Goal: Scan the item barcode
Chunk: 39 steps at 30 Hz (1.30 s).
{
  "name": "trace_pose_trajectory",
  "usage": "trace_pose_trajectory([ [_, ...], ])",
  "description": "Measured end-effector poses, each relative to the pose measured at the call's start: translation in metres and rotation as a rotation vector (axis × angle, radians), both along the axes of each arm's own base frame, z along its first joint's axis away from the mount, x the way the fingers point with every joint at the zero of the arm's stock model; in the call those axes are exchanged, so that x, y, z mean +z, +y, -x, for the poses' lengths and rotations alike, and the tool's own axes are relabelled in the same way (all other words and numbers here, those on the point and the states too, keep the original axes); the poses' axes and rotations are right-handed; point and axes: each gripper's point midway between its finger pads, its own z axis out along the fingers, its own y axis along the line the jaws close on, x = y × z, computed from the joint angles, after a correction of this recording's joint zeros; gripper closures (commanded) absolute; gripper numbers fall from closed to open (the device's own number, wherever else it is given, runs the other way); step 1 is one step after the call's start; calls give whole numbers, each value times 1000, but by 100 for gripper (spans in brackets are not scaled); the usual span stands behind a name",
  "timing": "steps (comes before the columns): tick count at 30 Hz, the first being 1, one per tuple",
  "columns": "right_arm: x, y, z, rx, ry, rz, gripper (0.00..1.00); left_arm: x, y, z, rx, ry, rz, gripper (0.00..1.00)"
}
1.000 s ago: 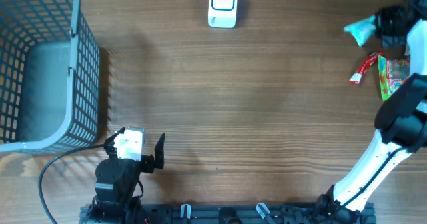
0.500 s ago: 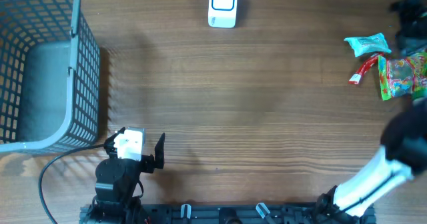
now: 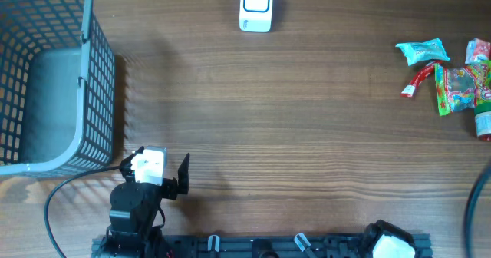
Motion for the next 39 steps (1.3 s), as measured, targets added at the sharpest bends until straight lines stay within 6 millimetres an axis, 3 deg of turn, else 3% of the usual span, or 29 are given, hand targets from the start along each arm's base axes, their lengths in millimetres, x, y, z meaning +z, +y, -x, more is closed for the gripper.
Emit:
trace_pose_trajectory([
  [3, 6, 21, 43, 0, -62, 35, 0, 0, 0, 0, 0, 0, 0, 0],
  [7, -8, 30, 72, -30, -43, 33, 0, 0, 0, 0, 0, 0, 0, 0],
  [14, -34, 29, 97, -59, -66, 53, 0, 0, 0, 0, 0, 0, 0, 0],
  [18, -48, 24, 101, -49, -117, 71, 0, 0, 0, 0, 0, 0, 0, 0],
  [21, -54, 20, 95, -26, -179, 84, 0, 0, 0, 0, 0, 0, 0, 0],
  [29, -95, 20, 48, 48, -380, 91, 0, 0, 0, 0, 0, 1, 0, 0],
  [32, -117, 19, 30, 44, -503, 86, 0, 0, 0, 0, 0, 1, 0, 0],
  [39, -174, 17, 3, 40, -524, 69, 0, -1, 0, 0, 0, 1, 0, 0],
])
